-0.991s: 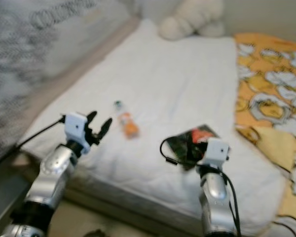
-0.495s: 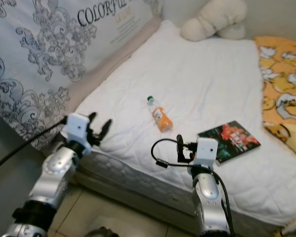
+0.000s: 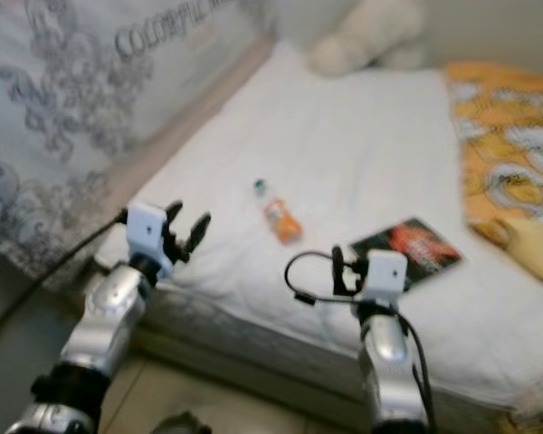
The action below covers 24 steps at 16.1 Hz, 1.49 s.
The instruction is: Clean up the room
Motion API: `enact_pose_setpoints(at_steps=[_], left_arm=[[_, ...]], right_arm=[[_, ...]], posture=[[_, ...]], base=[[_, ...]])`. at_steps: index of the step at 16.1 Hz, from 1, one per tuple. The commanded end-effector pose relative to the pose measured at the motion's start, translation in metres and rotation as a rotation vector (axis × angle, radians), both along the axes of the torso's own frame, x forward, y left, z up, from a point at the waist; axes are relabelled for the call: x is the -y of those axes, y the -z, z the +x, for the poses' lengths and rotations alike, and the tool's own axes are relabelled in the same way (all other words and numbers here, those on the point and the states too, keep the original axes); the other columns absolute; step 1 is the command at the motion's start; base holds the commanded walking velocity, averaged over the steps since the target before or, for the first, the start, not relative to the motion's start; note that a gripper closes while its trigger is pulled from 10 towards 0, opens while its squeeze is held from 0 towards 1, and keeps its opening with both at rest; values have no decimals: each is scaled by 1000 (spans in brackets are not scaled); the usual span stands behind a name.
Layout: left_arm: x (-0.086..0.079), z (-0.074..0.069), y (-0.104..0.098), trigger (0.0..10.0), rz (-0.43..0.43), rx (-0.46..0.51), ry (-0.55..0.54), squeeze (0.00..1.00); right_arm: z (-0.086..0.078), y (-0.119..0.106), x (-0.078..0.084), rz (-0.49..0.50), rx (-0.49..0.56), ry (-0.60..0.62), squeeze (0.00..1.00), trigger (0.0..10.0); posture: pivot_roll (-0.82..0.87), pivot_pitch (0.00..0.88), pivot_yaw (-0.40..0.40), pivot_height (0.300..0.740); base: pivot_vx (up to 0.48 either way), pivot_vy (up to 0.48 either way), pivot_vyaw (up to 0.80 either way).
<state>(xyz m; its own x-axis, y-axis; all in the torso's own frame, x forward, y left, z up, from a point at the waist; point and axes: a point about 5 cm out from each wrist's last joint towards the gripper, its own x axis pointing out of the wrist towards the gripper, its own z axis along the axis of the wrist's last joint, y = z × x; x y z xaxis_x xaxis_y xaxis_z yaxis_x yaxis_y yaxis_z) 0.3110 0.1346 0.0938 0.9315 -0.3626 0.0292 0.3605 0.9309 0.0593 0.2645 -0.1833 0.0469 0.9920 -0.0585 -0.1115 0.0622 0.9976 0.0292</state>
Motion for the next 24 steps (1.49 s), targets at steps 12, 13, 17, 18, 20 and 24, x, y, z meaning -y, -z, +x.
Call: enact_pose_setpoints(at_steps=[12, 13, 17, 18, 20, 24], left_arm=[[-24, -18, -28, 10000, 189, 10, -57, 0], [-23, -25, -32, 10000, 198, 6, -34, 0], [-34, -57, -59, 10000, 208, -50, -39, 0], [-36, -64, -67, 10000, 221, -51, -63, 0], [-34, -78, -80, 10000, 209, -51, -98, 0], [-26, -90, -78, 10000, 150, -108, -98, 0]], right_arm=[[95, -26, -54, 186, -298, -223, 0, 10000], [94, -22, -55, 182, -329, -227, 0, 10000], [83, -3, -77, 199, -449, -269, 0, 10000], [79, 2, -83, 187, -465, -298, 0, 10000], [74, 7, -92, 112, -479, -335, 0, 10000], [75, 8, -88, 128, -506, -280, 0, 10000]], posture=[[333, 0, -93, 728], [349, 0, -91, 728], [430, 151, -88, 728], [458, 209, -85, 728], [473, 261, -79, 728], [463, 271, -96, 728]], base=[[232, 0, 0], [0, 0, 0], [0, 0, 0], [0, 0, 0], [0, 0, 0], [0, 0, 0]])
